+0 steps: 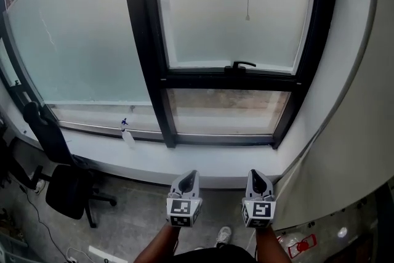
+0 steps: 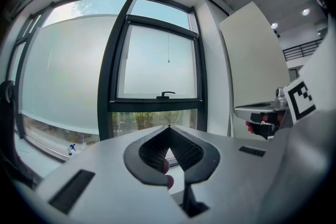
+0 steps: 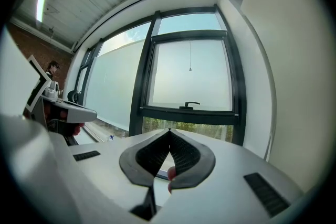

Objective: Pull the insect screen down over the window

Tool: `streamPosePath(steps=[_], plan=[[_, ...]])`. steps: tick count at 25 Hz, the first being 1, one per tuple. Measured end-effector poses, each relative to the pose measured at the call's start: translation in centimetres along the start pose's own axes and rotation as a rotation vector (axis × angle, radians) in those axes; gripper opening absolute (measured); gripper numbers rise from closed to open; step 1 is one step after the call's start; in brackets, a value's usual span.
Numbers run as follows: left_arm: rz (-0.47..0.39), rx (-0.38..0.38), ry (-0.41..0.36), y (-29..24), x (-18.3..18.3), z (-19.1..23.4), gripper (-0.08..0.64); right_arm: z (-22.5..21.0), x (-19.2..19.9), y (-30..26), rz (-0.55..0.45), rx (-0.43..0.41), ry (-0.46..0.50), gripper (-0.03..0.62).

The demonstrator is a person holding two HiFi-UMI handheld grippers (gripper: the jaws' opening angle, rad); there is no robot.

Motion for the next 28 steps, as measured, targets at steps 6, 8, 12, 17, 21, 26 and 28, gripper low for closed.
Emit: streamPosePath(steps=[6, 8, 12, 17, 21, 26, 28], plan=[[0.000, -0.011, -0.027, -5.4, -0.3, 0.9, 0.003, -2.3, -1.1, -5.3, -0.019, -0.040, 0.015, 0.005], [0.000, -0.016, -0.025, -7.0, -0.7, 0.8, 0.003, -3.2, -1.3, -6.8, -0.025, -0.053, 0.019, 0.005], [0.005, -0.024, -0.025, -9.8, -1.1, 0.6, 0.003, -4.8, -1.1, -9.2, -0.019, -0.064, 0.016, 0.005], [0.027, -0.037, -0.047, -12.8, -1.7, 0.4, 0.003, -6.6, -0.6, -11.8, -0.005, -0.075, -0.001, 0.005], [0.029, -0.059, -0.030, -14.5, -2.7, 0.0, 0.003, -7.9, -0.4, -13.3, -0.006, -0.077, -0.011, 0.005], [0.049, -0.090, -0.044, -15.8, -2.9, -0.1, 0.003, -8.9, -0.5, -14.7, -0.022, -0.088, 0.022, 0.005], [0.050, -0.088, -0.033, -16.3, -2.9, -0.1, 0.003, -9.3, -0.4, -15.1, -0.018, -0.088, 0.010, 0.005]])
Point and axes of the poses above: the fingertips, and each gripper's own axes: y backward along the fingers, z to its left, x out of its underside, the point moved 5 cm from there along y, backward along the fingers, and after that the axes turned 8 degrees about x, right-handed, at the moved point
